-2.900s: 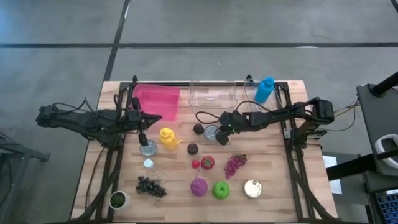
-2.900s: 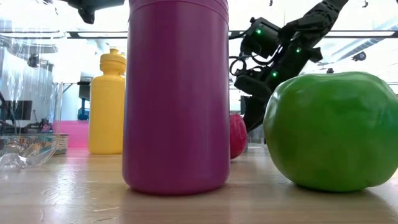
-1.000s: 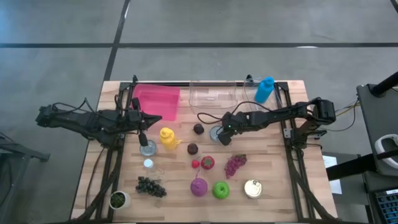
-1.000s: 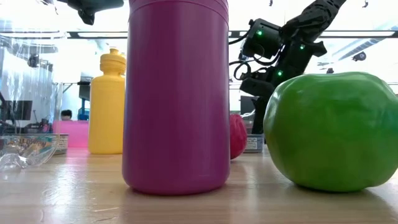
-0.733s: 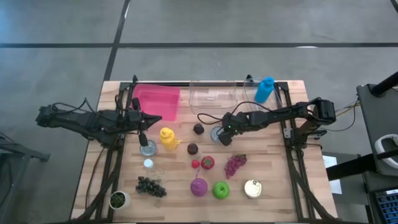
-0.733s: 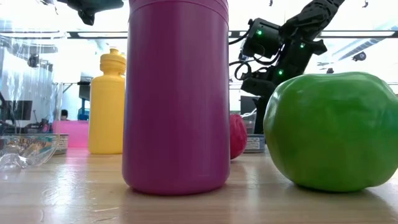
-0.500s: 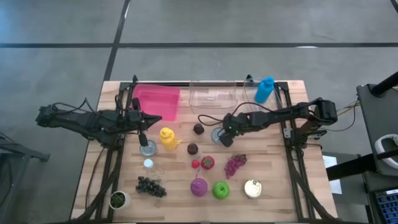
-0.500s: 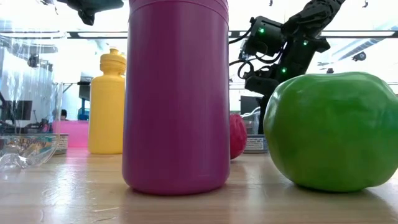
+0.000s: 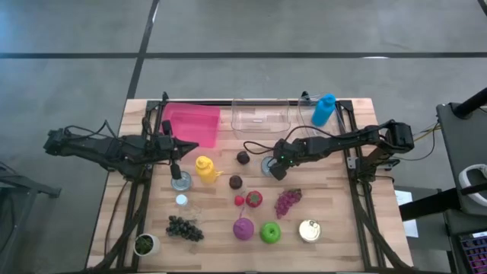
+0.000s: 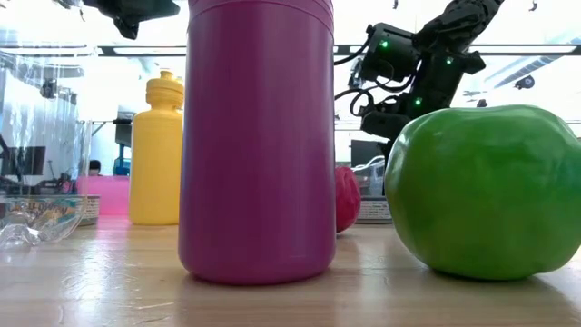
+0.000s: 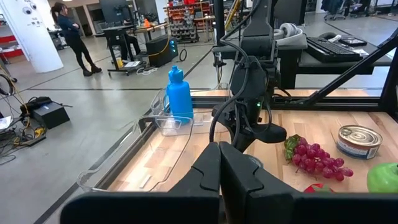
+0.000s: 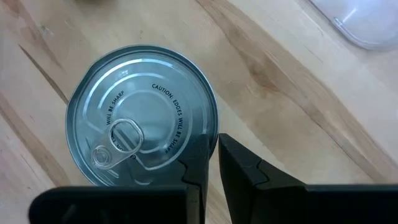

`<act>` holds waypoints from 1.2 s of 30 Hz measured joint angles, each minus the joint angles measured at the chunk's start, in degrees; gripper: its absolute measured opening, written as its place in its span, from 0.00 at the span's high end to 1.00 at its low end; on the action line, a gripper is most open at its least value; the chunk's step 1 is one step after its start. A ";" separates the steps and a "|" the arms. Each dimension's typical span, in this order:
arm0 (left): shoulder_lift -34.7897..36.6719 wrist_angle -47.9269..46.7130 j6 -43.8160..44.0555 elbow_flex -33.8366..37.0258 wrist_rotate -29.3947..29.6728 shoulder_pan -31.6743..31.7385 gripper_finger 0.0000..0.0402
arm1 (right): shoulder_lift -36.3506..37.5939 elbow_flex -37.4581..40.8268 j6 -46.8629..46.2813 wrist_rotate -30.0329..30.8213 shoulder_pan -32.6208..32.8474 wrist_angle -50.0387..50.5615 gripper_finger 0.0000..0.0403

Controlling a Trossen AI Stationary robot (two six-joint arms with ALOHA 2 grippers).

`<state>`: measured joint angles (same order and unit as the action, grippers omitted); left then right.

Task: Pick & Place Food Item
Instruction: Put the dark blue tuna can into the left transparent bin

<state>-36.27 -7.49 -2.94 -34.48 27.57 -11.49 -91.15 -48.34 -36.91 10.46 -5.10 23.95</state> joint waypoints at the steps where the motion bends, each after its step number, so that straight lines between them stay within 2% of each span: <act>1: 0.00 0.13 0.00 0.07 0.00 0.00 1.00 | -0.01 0.00 0.00 0.00 0.00 0.02 0.92; 15: 0.00 0.37 0.20 0.07 0.00 0.00 1.00 | 0.02 0.00 -2.21 0.31 -0.02 2.46 0.92; 36: 0.00 0.35 0.39 0.13 0.09 -0.04 1.00 | 0.66 -0.96 0.09 0.04 0.54 3.44 0.92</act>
<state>-36.27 -7.14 -2.55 -34.35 27.66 -11.53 -90.50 -49.30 -36.82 10.50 -4.56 27.39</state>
